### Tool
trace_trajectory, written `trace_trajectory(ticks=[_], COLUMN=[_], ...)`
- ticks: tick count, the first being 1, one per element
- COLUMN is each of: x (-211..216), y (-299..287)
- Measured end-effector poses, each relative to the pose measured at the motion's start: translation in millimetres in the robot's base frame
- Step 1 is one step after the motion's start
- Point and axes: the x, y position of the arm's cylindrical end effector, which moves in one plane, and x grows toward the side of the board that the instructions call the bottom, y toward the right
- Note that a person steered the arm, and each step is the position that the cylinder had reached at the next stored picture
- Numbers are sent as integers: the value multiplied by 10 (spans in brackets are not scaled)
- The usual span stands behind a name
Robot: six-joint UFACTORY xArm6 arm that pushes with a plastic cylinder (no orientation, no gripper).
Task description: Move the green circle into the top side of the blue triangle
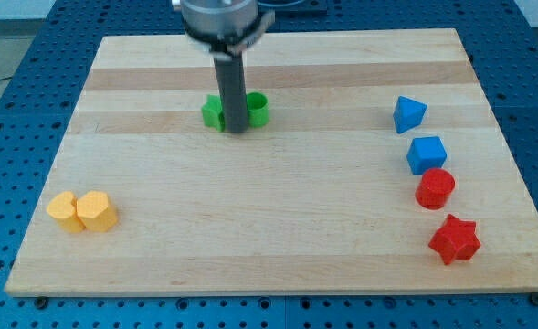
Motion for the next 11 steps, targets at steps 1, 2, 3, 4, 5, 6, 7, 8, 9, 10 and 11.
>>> trace_trajectory(ticks=[1, 2, 3, 4, 5, 6, 7, 8, 9, 10, 11], x=[-320, -304, -52, 68, -120, -283, -283, -518, -647, -717, -633], y=[0, 84, -267, 262, 1167, 1190, 332, 479, 820, 927, 1604])
